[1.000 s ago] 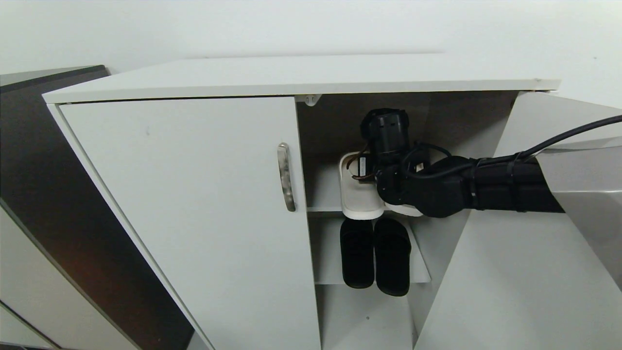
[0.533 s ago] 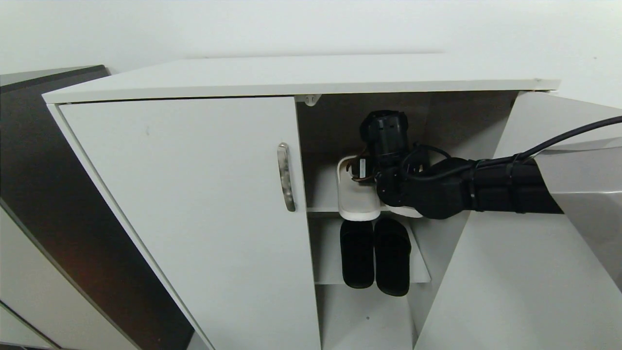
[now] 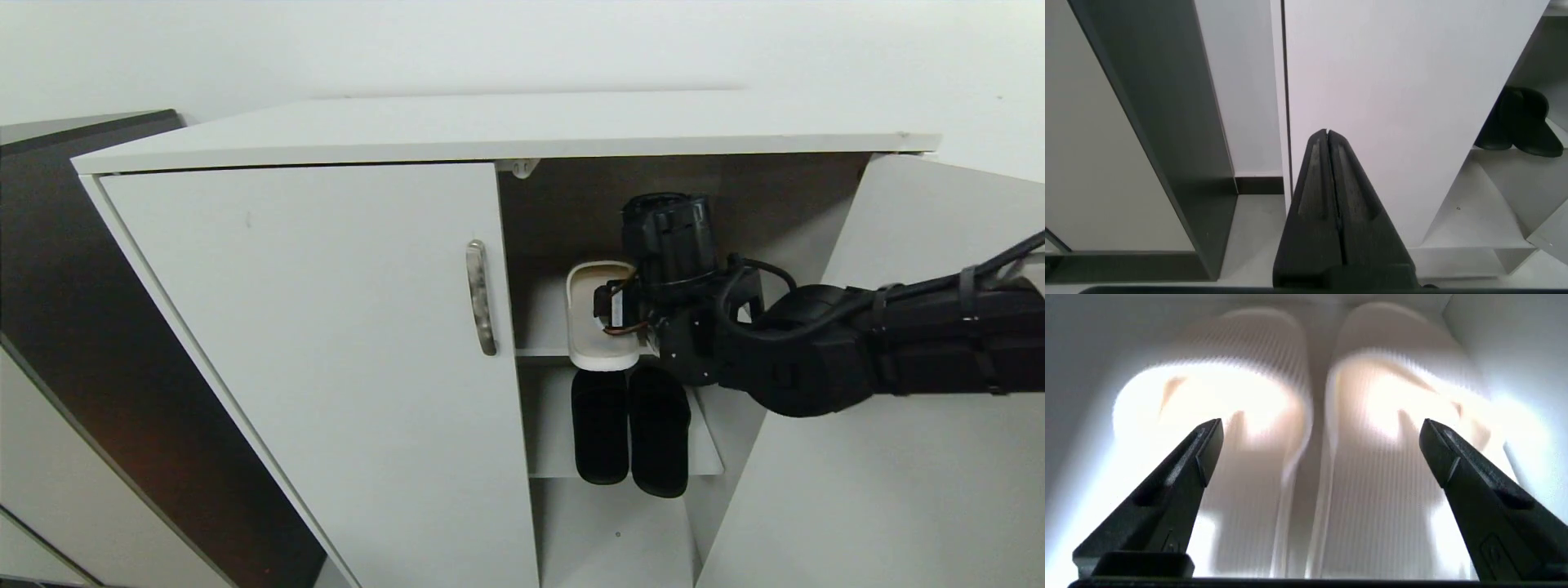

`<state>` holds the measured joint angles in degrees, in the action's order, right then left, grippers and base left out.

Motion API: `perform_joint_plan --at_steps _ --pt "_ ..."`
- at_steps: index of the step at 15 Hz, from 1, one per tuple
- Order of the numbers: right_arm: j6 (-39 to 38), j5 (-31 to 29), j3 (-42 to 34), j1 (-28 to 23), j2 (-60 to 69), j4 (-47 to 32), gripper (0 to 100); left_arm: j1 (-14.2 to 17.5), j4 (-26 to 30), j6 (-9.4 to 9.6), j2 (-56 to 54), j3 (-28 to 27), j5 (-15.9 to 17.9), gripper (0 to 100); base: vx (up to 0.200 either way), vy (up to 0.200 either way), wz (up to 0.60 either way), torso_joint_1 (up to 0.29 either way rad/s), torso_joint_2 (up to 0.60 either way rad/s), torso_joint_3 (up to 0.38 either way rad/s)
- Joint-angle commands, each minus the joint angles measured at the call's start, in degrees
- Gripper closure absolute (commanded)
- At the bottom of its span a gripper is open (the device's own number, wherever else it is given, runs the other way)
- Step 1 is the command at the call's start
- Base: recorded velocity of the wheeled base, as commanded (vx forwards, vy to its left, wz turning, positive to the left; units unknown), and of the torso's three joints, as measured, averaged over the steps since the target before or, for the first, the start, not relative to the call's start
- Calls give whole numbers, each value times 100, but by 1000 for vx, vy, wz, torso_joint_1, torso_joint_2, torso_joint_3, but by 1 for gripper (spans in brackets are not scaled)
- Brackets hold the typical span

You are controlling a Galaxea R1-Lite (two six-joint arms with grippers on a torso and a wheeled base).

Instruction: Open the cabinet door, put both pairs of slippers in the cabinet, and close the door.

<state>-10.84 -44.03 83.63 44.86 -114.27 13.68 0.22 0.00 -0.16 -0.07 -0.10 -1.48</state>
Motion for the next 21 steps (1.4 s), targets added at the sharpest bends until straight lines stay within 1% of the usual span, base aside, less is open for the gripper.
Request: perform_joint_plan --at_steps 1,2,4,5,7,9,18,21 --pt "20 0 -971 330 758 452 0 -4 0 -2 7 1 -2 100 0 0 0 0 0 0" --pt "29 0 -1331 462 951 662 100 4 0 -2 7 1 -2 100 0 0 0 0 0 0" --pt "29 17 -2008 726 1382 882 100 4 0 -2 7 1 -2 100 0 0 0 0 0 0" --pt "29 26 -2184 822 1522 926 100 4 0 -2 7 1 -2 100 0 0 0 0 0 0" --pt "38 26 -2202 1007 1601 917 100 4 0 -2 7 1 -2 100 0 0 0 0 0 0" --pt "29 61 -2210 1086 1566 917 100 4 0 -2 7 1 -2 100 0 0 0 0 0 0" --pt "29 61 -2369 1077 1426 926 100 -4 0 -2 7 1 -2 100 0 0 0 0 0 0" --pt "38 61 -2430 1077 1426 935 100 4 0 -2 7 1 -2 100 -200 0 0 7 2 2"
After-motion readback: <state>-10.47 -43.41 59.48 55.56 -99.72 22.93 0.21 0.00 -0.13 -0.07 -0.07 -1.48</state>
